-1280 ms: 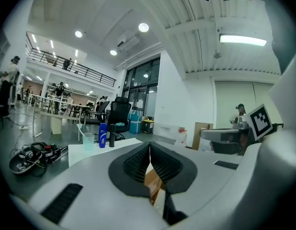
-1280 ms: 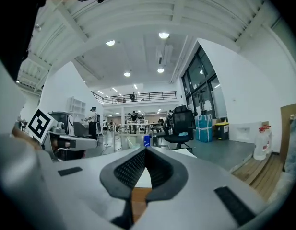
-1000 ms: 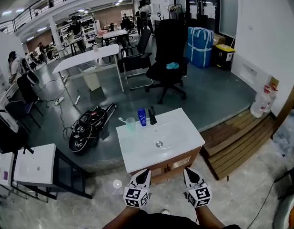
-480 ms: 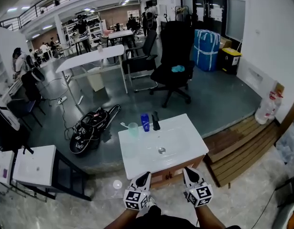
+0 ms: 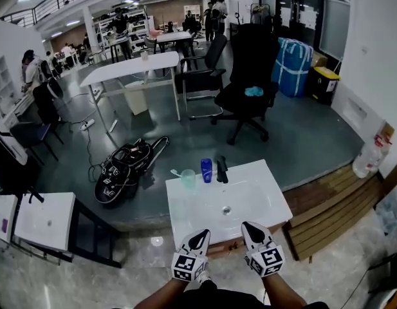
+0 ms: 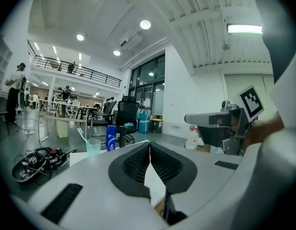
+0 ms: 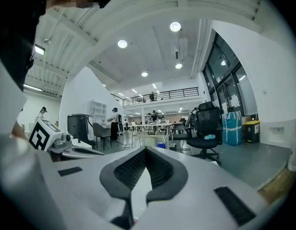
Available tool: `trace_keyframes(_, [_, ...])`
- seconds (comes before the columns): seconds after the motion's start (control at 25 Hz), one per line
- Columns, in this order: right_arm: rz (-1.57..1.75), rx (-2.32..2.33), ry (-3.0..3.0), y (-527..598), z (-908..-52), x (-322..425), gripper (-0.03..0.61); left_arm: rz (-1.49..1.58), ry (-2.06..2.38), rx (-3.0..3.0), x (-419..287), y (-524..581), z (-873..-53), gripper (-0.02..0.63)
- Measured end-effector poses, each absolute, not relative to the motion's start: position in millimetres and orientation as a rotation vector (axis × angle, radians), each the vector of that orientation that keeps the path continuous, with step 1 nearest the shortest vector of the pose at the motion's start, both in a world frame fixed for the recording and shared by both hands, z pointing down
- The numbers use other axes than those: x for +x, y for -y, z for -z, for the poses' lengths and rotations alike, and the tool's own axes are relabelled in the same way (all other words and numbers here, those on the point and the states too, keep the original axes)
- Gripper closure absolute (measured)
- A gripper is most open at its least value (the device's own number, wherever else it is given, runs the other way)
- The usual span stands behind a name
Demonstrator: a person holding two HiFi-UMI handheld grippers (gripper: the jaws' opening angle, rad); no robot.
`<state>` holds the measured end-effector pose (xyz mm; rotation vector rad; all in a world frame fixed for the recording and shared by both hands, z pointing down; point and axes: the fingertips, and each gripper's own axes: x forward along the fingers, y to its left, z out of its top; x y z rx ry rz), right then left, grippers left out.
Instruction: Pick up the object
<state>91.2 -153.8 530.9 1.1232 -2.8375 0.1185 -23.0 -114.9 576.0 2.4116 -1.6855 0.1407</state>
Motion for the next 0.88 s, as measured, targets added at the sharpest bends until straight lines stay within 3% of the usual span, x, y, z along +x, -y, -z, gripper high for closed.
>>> trace_keyframes(0.88, [-0.086, 0.844, 2.783, 225, -578, -8, 0.561, -0.138, 1.795, 2.292, -111, 188, -591, 0.592])
